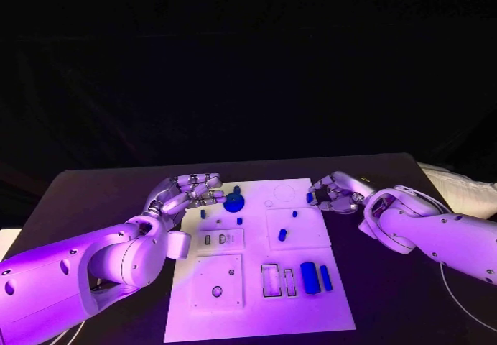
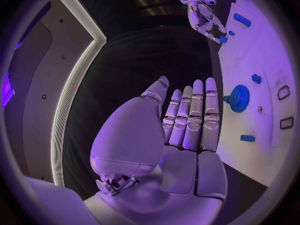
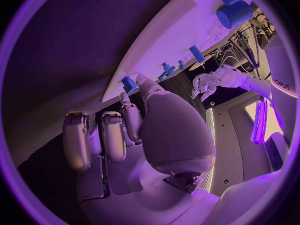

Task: Assemble the parts on the task board

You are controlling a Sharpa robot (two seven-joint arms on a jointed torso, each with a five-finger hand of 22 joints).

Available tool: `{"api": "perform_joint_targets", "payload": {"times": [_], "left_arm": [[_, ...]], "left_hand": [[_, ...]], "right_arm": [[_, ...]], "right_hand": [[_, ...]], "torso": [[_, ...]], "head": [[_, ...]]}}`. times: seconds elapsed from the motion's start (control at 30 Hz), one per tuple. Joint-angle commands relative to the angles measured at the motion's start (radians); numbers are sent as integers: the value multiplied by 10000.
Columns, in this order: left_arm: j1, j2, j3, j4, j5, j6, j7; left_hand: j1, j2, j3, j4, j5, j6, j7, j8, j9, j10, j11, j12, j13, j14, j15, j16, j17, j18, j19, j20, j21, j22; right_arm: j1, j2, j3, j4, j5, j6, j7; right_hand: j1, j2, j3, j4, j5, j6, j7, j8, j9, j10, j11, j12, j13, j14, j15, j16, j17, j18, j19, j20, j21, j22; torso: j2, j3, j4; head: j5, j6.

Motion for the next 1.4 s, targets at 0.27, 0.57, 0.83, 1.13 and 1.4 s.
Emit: {"api": "perform_joint_targets", "payload": {"times": [0.27,0.57,0.83,1.13,1.4], "left_arm": [[-2,10,6,-3,-25,235,21],[-2,17,5,-12,-33,277,-24],[-2,14,5,-5,-49,310,-59],[-2,17,5,-9,-57,322,-83],[-2,7,5,-10,-58,332,-103]], "left_hand": [[48,48,12,-58,-60,9,14,-30,-15,46,2,-67,-14,55,39,-33,17,116,52,-18,-59,-10],[56,52,15,-80,-60,-2,25,-46,-17,39,9,-89,-17,58,40,-46,23,115,59,-18,-71,-10],[59,61,18,-100,-61,-19,38,-68,-21,23,21,-119,-22,60,45,-64,30,114,66,-17,-88,-10],[65,73,22,-115,-61,-31,44,-82,-23,11,27,-140,-25,63,47,-74,35,113,71,-16,-99,-10],[72,81,25,-135,-67,-44,53,-98,-24,-1,33,-162,-27,67,50,-87,41,113,77,-16,-111,-9]], "right_arm": [[-43,168,0,-219,-180,-68,3],[-32,268,8,-316,-254,-70,-14],[-19,302,18,-348,-314,-23,-19],[-12,328,31,-335,-188,-34,106],[-8,364,41,-327,54,-154,19]], "right_hand": [[147,131,60,-94,18,209,5,25,16,90,2,96,854,836,15,61,1639,-69,401,7,41,1230],[306,426,262,-230,-345,492,-28,62,29,155,-32,190,922,847,-18,80,1692,-79,425,-20,65,1283],[423,613,508,-400,-639,873,-126,139,59,221,-107,286,995,863,-80,111,1769,-93,458,-66,97,1354],[346,767,645,-507,-874,1501,-352,373,151,303,-283,382,1071,873,-246,127,1818,-104,484,-200,121,1411],[165,768,599,-528,-1058,1736,-467,445,195,361,-387,441,1123,880,-331,137,1850,-106,487,-296,123,1419]], "torso": [[12,21,12],[13,19,17],[17,26,1],[10,24,13],[12,15,17]], "head": [[-4,-49],[-9,-69],[-32,-99],[-53,-124],[-97,-152]]}}
